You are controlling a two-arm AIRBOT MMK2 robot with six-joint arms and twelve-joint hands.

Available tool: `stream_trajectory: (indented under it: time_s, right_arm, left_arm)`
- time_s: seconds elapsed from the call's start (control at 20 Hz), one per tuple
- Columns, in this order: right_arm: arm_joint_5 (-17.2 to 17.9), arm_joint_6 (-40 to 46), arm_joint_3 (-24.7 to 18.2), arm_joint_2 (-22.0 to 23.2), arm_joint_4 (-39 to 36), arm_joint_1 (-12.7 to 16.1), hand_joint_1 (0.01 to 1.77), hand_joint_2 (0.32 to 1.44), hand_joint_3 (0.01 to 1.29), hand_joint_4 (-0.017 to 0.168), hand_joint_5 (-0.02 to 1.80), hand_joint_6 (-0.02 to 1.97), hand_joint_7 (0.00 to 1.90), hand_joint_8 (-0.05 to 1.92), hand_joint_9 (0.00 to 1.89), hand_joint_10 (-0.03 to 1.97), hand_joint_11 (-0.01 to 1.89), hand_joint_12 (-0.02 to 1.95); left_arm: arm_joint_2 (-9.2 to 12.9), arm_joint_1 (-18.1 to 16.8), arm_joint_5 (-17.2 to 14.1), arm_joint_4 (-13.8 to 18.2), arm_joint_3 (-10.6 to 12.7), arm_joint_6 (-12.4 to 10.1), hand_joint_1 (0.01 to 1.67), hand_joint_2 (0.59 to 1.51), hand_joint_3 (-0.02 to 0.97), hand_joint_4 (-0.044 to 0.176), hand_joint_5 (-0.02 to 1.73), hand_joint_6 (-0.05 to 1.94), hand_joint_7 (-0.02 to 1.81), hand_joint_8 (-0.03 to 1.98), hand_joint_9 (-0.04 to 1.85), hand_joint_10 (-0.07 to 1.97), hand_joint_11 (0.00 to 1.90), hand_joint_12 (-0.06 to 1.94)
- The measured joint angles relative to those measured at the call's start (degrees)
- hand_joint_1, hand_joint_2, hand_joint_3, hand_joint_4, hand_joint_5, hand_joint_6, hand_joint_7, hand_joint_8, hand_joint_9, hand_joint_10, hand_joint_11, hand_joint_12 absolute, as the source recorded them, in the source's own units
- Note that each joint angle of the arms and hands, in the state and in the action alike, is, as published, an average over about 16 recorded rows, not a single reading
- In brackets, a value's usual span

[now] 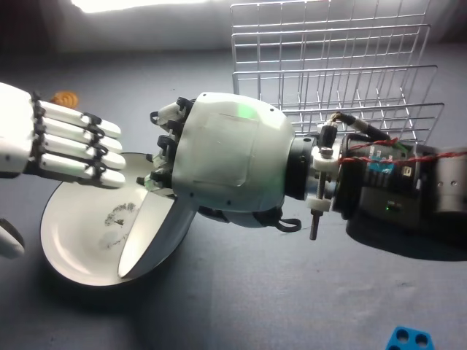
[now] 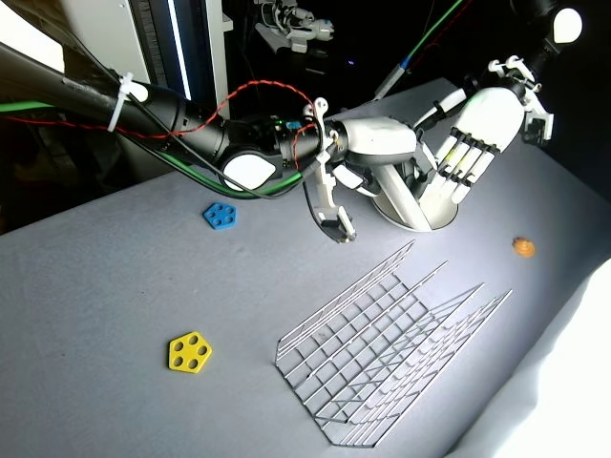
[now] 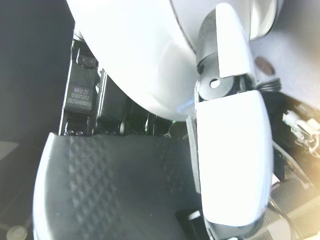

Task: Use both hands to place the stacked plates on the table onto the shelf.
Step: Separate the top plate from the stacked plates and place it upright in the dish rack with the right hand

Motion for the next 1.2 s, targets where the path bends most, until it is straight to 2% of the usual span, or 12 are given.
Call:
stream_trajectory:
  time_s: [0.3,0.75,1.0,1.2]
  right_arm:
    - [-2.2,-0.1,-6.7,6.1,2.4,3.0,1.17,1.02,0.02,0.018,0.94,1.02,1.02,0.87,1.24,0.04,0.78,1.05]
    - [-7.4,1.7,-17.8,19.6,12.6,9.0,1.17,1.02,0.02,0.017,0.95,1.04,1.04,0.84,1.25,0.03,0.8,1.06]
    - [-9.1,6.5,-21.4,26.5,18.4,11.2,1.17,1.02,0.01,0.016,0.95,1.03,1.05,0.83,1.25,0.03,0.8,1.06]
    - [-9.2,10.5,-22.6,29.8,21.1,12.0,1.17,1.02,0.01,0.015,0.95,1.03,1.05,0.84,1.25,0.02,0.8,1.06]
  left_arm:
    - [1.8,-1.1,0.2,1.7,0.8,-0.7,0.01,1.117,0.018,0.006,0.02,0.01,0.03,0.01,0.03,0.01,0.01,-0.01]
    - [3.1,-1.4,0.0,3.3,2.7,-2.4,0.01,1.119,0.018,0.007,0.02,0.01,0.03,0.01,0.03,0.01,0.01,-0.01]
    - [3.3,-1.5,-0.1,3.5,3.4,-3.1,0.02,1.12,0.018,0.007,0.02,0.01,0.02,0.01,0.03,0.01,0.01,-0.01]
    - [3.3,-1.7,0.0,3.6,3.4,-4.1,0.02,1.121,0.018,0.007,0.02,0.01,0.02,0.01,0.03,0.01,0.01,-0.01]
